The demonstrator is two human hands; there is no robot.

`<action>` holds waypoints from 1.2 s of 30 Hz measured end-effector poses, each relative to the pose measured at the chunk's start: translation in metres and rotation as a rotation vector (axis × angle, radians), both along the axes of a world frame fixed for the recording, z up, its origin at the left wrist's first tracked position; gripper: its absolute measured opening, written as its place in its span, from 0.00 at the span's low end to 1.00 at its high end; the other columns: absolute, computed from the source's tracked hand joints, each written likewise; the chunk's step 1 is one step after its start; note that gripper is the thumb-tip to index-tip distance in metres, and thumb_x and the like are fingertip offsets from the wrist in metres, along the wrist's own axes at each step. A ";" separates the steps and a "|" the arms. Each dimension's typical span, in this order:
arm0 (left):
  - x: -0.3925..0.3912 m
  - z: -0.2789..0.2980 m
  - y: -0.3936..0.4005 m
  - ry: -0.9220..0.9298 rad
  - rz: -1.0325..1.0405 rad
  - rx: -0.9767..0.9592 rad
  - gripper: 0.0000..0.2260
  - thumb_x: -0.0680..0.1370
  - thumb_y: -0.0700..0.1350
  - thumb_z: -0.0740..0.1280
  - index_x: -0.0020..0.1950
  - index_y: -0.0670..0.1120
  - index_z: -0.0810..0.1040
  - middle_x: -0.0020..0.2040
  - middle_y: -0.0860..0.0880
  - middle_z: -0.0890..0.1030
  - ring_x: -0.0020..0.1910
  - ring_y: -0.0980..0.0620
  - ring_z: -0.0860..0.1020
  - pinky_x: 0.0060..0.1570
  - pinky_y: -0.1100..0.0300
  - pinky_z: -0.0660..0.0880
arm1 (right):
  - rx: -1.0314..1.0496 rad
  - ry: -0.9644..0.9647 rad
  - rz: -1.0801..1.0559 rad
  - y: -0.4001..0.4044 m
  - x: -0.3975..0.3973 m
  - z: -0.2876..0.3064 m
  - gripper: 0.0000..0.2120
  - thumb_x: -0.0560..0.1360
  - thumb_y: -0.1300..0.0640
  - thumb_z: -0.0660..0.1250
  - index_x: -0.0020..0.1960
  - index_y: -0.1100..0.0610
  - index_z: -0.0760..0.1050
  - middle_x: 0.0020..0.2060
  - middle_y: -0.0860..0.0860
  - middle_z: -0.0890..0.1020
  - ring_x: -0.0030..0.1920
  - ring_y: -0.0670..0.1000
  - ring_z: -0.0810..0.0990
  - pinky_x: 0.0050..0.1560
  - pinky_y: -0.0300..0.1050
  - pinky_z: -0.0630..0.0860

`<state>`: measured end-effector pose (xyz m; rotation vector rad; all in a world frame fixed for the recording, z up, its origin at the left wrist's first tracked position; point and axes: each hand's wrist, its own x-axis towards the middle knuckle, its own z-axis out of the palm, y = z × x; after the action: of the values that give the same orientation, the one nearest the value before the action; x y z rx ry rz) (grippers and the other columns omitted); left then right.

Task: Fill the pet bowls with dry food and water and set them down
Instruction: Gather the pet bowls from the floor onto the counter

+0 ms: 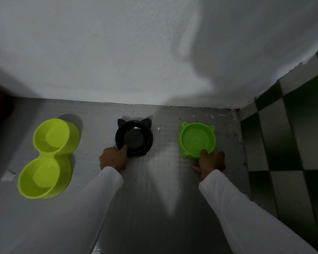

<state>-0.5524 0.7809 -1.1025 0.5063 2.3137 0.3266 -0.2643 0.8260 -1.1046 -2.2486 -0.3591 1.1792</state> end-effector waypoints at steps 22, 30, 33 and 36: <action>0.022 0.022 -0.012 -0.373 0.584 0.432 0.29 0.74 0.39 0.77 0.72 0.45 0.70 0.66 0.36 0.76 0.56 0.35 0.81 0.43 0.41 0.85 | 0.127 0.099 -0.099 -0.011 -0.015 0.031 0.25 0.70 0.54 0.74 0.59 0.54 0.63 0.54 0.56 0.74 0.44 0.64 0.84 0.38 0.63 0.84; 0.026 0.041 -0.019 -0.585 0.611 0.566 0.32 0.76 0.34 0.73 0.78 0.49 0.68 0.67 0.40 0.77 0.57 0.38 0.82 0.45 0.47 0.84 | 0.224 0.204 -0.174 -0.025 -0.022 0.049 0.22 0.73 0.63 0.73 0.60 0.51 0.65 0.60 0.54 0.69 0.56 0.62 0.75 0.38 0.65 0.84; 0.025 0.051 -0.023 -0.644 0.619 0.580 0.28 0.76 0.34 0.72 0.74 0.44 0.70 0.63 0.37 0.80 0.54 0.37 0.83 0.45 0.46 0.84 | 0.274 0.266 -0.157 -0.029 -0.029 0.058 0.25 0.74 0.66 0.71 0.66 0.48 0.71 0.65 0.54 0.70 0.59 0.63 0.75 0.37 0.63 0.84; 0.031 0.067 -0.028 -0.697 0.614 0.605 0.30 0.77 0.33 0.70 0.78 0.46 0.67 0.65 0.39 0.77 0.57 0.37 0.82 0.48 0.42 0.84 | 0.305 0.286 -0.124 -0.033 -0.037 0.070 0.23 0.74 0.66 0.69 0.63 0.46 0.76 0.64 0.55 0.75 0.58 0.62 0.78 0.37 0.60 0.84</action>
<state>-0.5217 0.7529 -1.0353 -0.0761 1.5976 1.2941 -0.3011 0.7926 -1.0348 -1.7875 -0.2609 1.2649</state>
